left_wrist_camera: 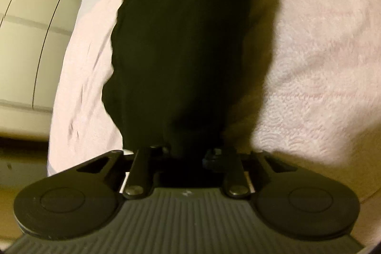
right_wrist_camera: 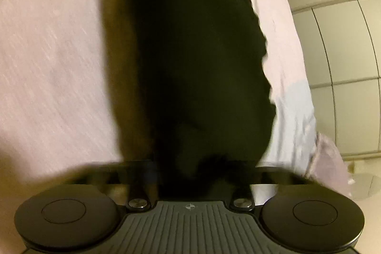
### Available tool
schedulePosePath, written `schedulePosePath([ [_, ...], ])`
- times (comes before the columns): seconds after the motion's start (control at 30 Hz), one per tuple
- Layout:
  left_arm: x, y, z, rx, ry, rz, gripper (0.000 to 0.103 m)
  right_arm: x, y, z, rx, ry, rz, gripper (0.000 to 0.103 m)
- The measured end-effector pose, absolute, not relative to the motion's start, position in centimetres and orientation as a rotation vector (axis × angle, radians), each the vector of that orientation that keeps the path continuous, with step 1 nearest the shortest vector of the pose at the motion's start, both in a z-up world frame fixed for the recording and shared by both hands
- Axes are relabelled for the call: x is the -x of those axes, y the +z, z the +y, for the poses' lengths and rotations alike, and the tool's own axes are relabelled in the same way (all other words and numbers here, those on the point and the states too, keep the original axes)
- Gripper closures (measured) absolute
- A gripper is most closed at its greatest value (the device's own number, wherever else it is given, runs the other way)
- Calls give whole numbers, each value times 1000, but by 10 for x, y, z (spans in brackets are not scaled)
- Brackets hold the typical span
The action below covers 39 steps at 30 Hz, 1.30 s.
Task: Fold clothes
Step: 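Grasp the folded jacket with both grippers and lift it, then lower the folded black jacket onto the bed and open both grippers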
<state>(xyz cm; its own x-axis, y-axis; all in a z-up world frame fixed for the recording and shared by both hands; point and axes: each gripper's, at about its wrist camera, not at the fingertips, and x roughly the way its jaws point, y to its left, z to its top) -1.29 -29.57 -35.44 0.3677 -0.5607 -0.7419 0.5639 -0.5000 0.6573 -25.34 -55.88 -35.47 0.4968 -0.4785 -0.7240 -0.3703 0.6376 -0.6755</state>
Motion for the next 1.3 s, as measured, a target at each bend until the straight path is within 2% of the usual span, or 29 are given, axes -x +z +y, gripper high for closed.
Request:
schedulePosePath([
  [0.3, 58, -302, -261, -1511, -1364, 153, 92, 293, -310, -586, 846, -98, 1041, 96],
  [0.43, 83, -306, -244, -1508, -1354, 230, 92, 317, -319, -583, 837, -70, 1083, 96],
  [0.63, 120, -278, -213, -1477, -1387, 296, 92, 353, -309, -582, 817, -72, 1086, 96],
  [0.8, 138, -298, -200, -1489, -1401, 363, 91, 373, -333, -577, 805, -42, 1139, 95],
  [0.9, 130, -299, -206, -1472, -1403, 400, 86, 369, -338, -579, 818, -34, 1151, 95],
  [0.93, 127, -296, -207, -1469, -1410, 411, 84, 368, -338, -580, 824, -30, 1158, 93],
  [1.0, 119, -289, -211, -1463, -1429, 438, 76, 369, -337, -578, 834, -27, 1177, 78],
  [1.03, 118, -284, -208, -1456, -1435, 452, 73, 374, -336, -575, 831, -37, 1194, 74],
  [1.1, 117, -274, -202, -1441, -1448, 481, 72, 379, -331, -576, 800, -80, 1238, 60],
  [1.3, 116, -240, -172, -1367, -1511, 583, 70, 387, -299, -559, 618, -208, 1307, 58],
])
